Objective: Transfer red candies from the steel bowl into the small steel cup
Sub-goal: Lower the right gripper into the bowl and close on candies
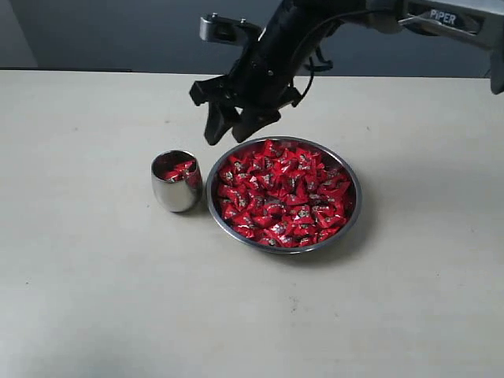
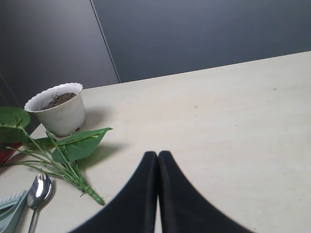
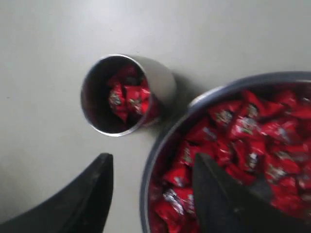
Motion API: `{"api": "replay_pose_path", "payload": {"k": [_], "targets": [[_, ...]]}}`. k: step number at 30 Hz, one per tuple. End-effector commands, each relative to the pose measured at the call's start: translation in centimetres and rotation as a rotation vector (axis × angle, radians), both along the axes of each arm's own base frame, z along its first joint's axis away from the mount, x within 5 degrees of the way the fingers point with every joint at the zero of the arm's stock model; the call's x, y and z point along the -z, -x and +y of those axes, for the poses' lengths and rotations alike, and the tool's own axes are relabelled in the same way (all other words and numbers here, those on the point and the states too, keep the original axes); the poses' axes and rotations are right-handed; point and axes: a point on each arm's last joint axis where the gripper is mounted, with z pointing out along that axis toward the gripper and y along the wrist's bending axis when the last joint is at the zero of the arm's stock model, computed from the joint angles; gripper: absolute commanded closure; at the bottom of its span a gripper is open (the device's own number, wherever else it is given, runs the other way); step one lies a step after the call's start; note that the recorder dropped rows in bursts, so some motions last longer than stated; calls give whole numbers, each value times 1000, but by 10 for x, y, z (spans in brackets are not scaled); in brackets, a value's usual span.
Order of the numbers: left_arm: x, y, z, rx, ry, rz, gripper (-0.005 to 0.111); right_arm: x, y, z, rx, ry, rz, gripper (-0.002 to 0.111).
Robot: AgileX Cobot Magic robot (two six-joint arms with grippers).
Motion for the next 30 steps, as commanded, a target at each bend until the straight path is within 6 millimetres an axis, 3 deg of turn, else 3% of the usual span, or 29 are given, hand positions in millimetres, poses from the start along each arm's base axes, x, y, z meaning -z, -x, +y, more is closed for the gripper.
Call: {"api": "replay_pose_path", "payload": {"k": [1,10,18,25,30], "targets": [[-1,0,0,5,-4,-15,106,-10,-7,-23,5,120,-44,59],[-1,0,0,5,-4,-15,106,-5,-7,-34,0,183,-42,59],[-1,0,0,5,-4,-15,106,44,17,-49,-16,291,115,59],[-1,0,0,5,-4,-15,106,59,14,-45,22,253,93,59],[-1,0,0,5,-4,-15,106,80,8,-41,49,246,92,59]]}}
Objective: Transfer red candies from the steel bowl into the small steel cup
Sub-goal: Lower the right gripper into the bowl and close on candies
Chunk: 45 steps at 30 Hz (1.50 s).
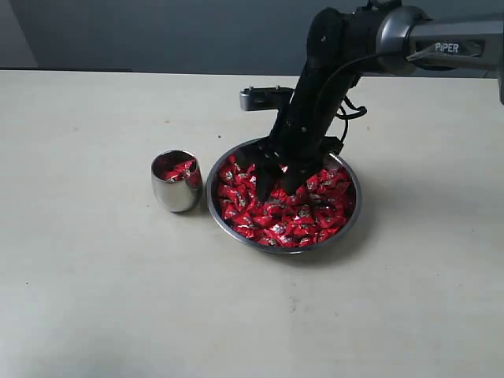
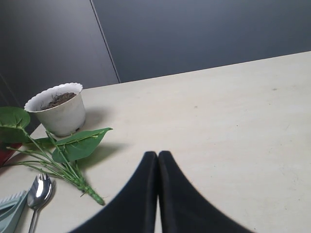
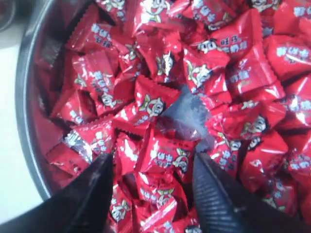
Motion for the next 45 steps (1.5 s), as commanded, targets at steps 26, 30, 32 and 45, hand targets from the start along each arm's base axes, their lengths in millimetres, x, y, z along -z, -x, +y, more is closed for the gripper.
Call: {"api": "replay_pose_path", "payload": {"k": [26,30,32,45], "targets": [[-1,0,0,5,-4,-15,106,5,2,0,6,4,38,107],[-1,0,0,5,-4,-15,106,6,3,-1,3,7,59,86],[-1,0,0,5,-4,-15,106,7,3,0,5,6,56,66],[-1,0,0,5,-4,-15,106,33,-3,3,56,16,55,53]]}}
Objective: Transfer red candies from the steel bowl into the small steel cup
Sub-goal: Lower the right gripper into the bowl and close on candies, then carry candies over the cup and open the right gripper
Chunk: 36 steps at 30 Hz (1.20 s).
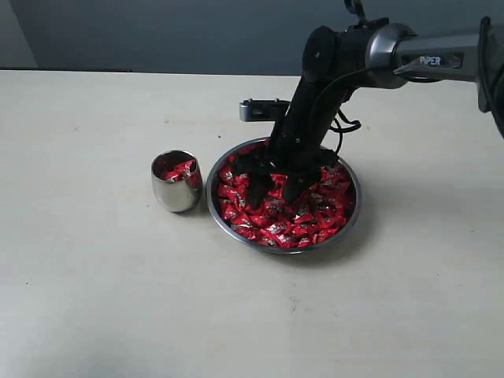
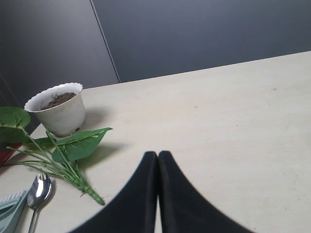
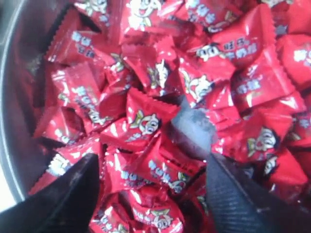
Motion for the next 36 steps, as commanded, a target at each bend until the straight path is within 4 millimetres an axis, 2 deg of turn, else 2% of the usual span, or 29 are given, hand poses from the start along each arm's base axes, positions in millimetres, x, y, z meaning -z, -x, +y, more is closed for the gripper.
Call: {"api": "replay_pose_path", "payload": {"k": [1,2,6,11,18,21,24,27,30,36], "targets": [[-1,0,0,5,-4,-15,106,12,-2,-1,15,15,12,59],[-1,0,0,5,-4,-15,106,12,-2,-1,11,20,9,67],[-1,0,0,5,-4,-15,106,7,-2,-2,22,21,-1,109],[-1,0,0,5,-4,-15,106,-12,-2,-2,20,0,-41,106],[-1,0,0,5,-4,-15,106,-65,1,-3,32,-90,-136,106],[-1,0,0,5,-4,-15,106,-89,0,5,46,-197,-169,106],[-1,0,0,5,-4,-15,106,-107,-1,21,17,-305,-209,106],[-1,0,0,5,-4,-15,106,-114,1,42,-21,-368,-255,106],[-1,0,0,5,-4,-15,106,-112,7,66,-81,-392,-280,106],[-1,0,0,5,-4,-15,106,-84,10,99,-159,-361,-282,106]]}}
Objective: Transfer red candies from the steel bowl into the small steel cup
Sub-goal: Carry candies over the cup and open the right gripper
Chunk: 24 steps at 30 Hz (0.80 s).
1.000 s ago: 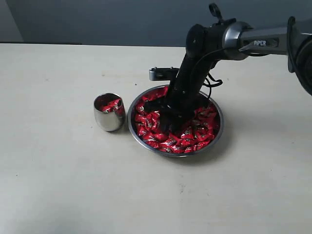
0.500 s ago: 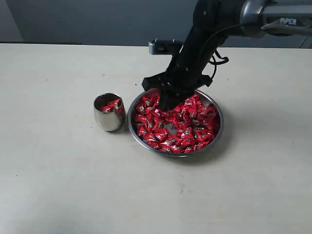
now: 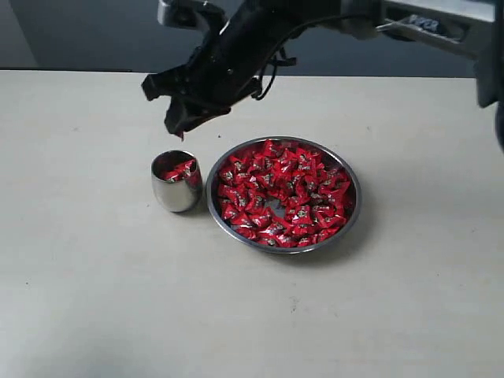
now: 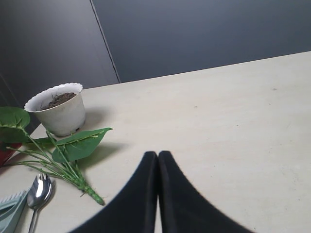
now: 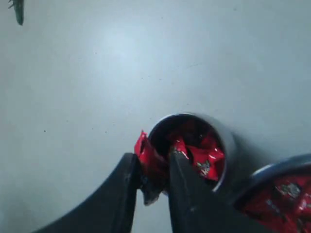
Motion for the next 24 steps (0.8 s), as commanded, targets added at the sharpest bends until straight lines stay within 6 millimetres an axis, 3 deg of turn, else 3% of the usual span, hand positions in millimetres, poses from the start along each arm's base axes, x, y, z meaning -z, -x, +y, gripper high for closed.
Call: {"api": "replay_pose_path", "payload": {"k": [1,6,9,13,17,20,24], "targets": [[-1,0,0,5,-4,-15,106,24,-2,18,-46,38,-24,106],[-1,0,0,5,-4,-15,106,42,-4,21,-64,90,-26,106],[-1,0,0,5,-4,-15,106,50,-5,19,-77,122,-23,92],[-1,0,0,5,-4,-15,106,48,-5,18,-81,134,-38,68],[-1,0,0,5,-4,-15,106,31,-5,15,-76,115,-64,68],[-1,0,0,5,-4,-15,106,5,-11,-3,-36,150,-104,69],[-1,0,0,5,-4,-15,106,-1,-29,-46,19,308,-63,69]]}}
